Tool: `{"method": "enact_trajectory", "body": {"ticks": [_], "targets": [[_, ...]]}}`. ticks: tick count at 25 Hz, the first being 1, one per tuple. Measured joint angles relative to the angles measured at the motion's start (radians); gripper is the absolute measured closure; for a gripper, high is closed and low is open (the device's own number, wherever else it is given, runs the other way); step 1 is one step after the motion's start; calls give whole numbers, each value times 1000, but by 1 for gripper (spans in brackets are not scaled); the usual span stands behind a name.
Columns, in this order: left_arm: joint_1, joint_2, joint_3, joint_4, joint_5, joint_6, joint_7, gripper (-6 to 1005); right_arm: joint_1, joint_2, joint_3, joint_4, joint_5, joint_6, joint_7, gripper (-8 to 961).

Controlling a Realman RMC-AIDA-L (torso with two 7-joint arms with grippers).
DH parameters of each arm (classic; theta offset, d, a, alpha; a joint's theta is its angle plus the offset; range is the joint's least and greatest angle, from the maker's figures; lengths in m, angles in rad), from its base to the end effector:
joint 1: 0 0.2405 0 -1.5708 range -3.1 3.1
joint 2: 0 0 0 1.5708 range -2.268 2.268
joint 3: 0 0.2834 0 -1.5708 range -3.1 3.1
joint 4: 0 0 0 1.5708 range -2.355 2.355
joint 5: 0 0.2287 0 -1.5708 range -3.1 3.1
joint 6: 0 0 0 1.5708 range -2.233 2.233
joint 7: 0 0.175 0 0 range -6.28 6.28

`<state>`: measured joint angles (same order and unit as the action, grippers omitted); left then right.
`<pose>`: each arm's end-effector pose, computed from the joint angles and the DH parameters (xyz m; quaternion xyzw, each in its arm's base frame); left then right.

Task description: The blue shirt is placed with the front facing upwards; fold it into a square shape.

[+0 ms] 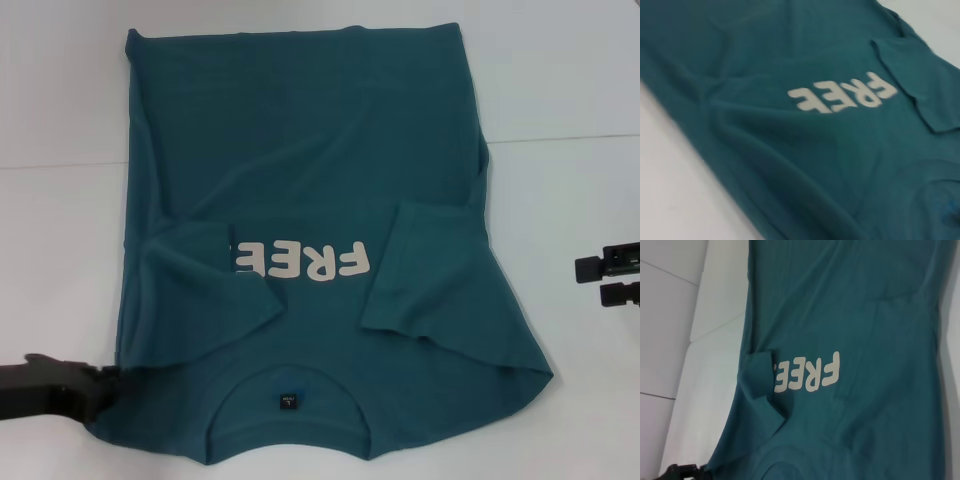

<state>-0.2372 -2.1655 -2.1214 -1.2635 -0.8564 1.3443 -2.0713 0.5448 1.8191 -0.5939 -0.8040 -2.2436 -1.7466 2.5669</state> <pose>-0.3223 0.3416 -0.0182 -0.8873 -0.3968 -0.0392 0.2317 0.3314 0.3760 0.0997 -0.7249 0.6666 0.1476 0.0917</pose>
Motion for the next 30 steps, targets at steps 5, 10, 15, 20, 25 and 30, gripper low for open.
{"method": "enact_trajectory", "body": {"ticks": [5,10,15,20,25,30], "targets": [[8,1,-48,-22,2,-1,-19,863,-9,-7,0,1,-2,8,-23,170],[-2,4,-81,-71,2,92,-37,777,-25,-9,7,2,-2,6,-46,173],[-21,4,-100,-99,0,164,-62,564,-36,-12,20,2,-2,11,-71,173],[-14,-1,-141,-103,-2,166,-79,310,-46,-12,41,2,-2,28,-83,173],[-24,-2,-221,-40,-4,-34,-151,313,-51,-12,53,4,-2,56,-83,174],[-59,-2,-142,48,60,-177,-176,315,-47,-15,54,9,-2,79,-80,174]]}}
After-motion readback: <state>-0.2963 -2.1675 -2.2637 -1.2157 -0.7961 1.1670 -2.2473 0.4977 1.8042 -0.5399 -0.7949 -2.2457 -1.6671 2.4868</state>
